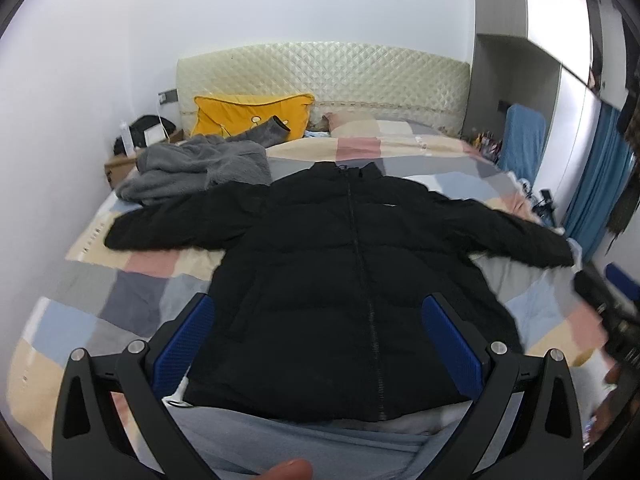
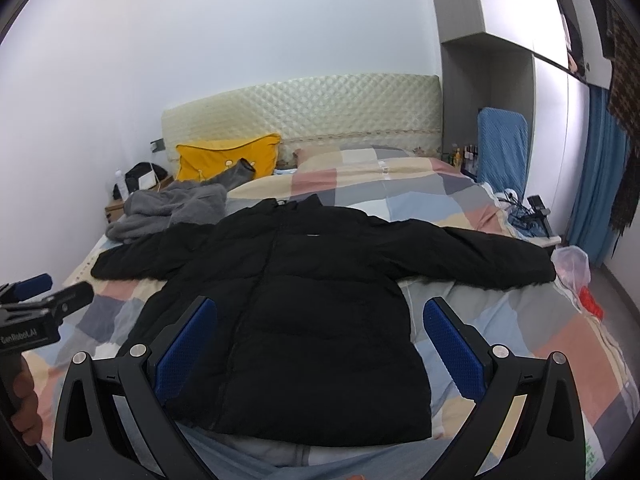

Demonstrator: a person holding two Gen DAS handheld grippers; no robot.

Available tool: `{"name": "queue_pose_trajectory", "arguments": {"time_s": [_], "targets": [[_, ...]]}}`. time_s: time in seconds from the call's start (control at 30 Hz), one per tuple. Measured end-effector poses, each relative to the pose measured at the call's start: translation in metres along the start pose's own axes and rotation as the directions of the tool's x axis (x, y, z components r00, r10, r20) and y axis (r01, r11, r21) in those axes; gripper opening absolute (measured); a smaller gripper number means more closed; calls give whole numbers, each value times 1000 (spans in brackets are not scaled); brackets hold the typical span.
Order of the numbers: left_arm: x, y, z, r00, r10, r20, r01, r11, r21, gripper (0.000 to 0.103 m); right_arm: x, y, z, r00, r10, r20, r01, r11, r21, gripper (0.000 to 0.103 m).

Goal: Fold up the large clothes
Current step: 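Grasp the black jacket sleeve cuff with the right gripper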

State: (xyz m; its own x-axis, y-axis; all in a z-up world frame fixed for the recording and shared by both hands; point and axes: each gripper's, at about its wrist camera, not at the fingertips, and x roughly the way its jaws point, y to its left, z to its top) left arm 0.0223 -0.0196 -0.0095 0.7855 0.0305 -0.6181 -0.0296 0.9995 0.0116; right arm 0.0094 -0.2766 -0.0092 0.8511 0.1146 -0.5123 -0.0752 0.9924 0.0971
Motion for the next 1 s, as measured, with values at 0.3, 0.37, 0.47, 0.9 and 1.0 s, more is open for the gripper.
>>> {"name": "queue_pose_trajectory", "arguments": {"time_s": [0.3,0.37,0.47,0.9,1.0], "targets": [[10,-1,10,999,-37,2,37,999,-27,103,-1,-42,15,995,-96,20,95,995,14,103],[14,-6,16,999,-39,-1,39,999,-16,103,-2,-52,19,993,-115,26,114,993,17,103],[20,-21,24,999,-38,15,38,999,7,103,-2,-74,28,996,-81,28,80,996,43,103],[33,-83,101,977,-205,58,201,978,61,103,25,-193,58,988,-154,-20,155,978,138,103],[36,-95,122,972,-222,82,216,973,80,103,28,-220,63,982,-189,-13,189,969,159,103]]}}
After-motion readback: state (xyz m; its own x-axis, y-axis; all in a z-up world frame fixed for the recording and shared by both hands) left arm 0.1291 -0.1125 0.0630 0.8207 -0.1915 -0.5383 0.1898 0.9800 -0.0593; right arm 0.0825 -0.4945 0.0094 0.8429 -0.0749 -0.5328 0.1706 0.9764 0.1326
